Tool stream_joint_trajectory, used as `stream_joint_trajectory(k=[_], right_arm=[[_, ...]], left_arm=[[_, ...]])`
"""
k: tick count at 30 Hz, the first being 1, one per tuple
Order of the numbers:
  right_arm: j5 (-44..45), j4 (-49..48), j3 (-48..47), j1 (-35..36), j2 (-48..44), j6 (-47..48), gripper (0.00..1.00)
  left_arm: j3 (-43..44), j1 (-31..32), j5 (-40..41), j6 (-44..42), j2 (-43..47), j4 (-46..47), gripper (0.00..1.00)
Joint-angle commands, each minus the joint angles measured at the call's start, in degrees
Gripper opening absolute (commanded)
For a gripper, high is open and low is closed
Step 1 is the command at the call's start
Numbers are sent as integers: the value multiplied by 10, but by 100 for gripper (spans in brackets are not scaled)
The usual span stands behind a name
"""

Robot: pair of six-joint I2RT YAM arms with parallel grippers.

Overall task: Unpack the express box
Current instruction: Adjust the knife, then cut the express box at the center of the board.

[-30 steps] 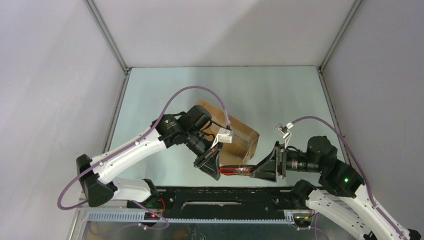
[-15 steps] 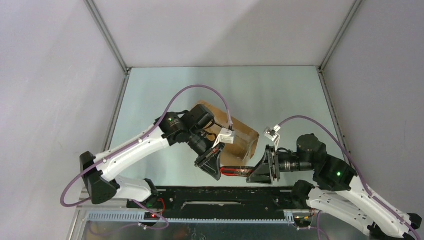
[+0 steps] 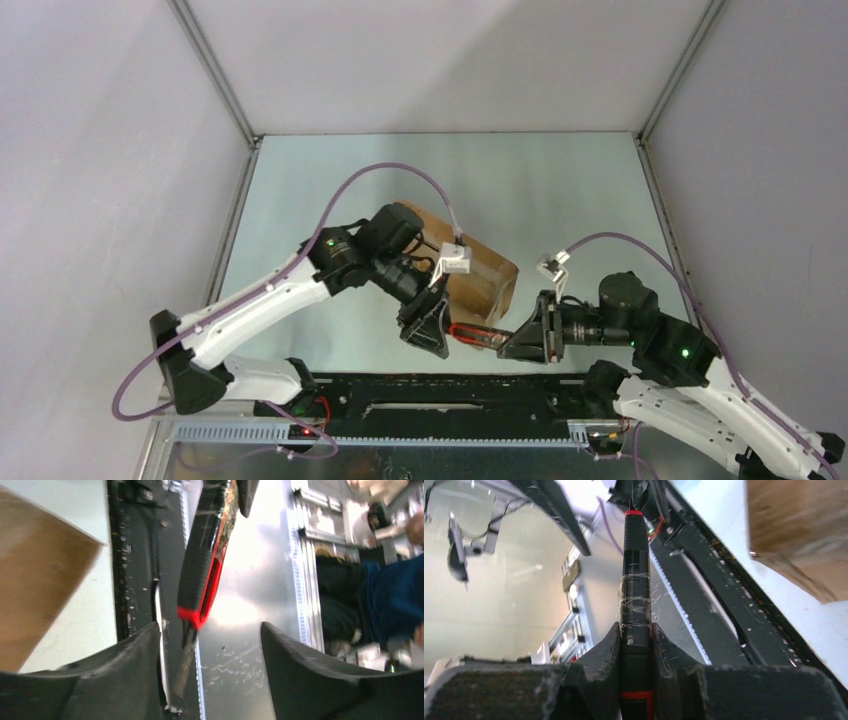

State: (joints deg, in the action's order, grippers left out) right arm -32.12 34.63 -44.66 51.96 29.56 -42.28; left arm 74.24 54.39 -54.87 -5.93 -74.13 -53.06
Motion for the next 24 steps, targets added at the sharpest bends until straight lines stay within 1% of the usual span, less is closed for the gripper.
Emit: stream_joint_trajectory(k=[1, 2, 3, 6, 8, 11, 14, 17, 21, 23, 24], right_arm=[[68, 49, -3, -42, -69, -31, 0], [66, 56, 1, -60, -86, -40, 0], [66, 66, 1, -77, -101, -48, 0], [82, 117, 0, -128, -146, -70, 0], [99, 150, 0, -147, -171, -81, 0], [161, 198, -11, -151, -199, -106, 0], [233, 254, -38, -143, -230, -131, 0], [275, 299, -49, -119, -256, -165, 0], [276, 303, -38, -96, -288, -191, 0], [270, 296, -32, -87, -292, -197, 0], [267, 295, -29, -81, -292, -203, 0]], left_arm=[[-24, -27, 128, 108, 86, 141, 86], [-26, -32, 161, 126, 99, 155, 96], [-26, -46, 191, 140, 111, 164, 99], [-15, -71, 271, 179, 123, 169, 100], [1, -69, 304, 172, 112, 151, 100], [29, -48, 348, 134, 77, 129, 100], [55, -38, 340, 116, 41, 136, 100], [82, -23, 322, 55, 11, 129, 100], [75, 8, 325, -50, 5, 134, 100], [39, 15, 328, -81, 27, 170, 100], [24, 18, 347, -93, 40, 186, 100]])
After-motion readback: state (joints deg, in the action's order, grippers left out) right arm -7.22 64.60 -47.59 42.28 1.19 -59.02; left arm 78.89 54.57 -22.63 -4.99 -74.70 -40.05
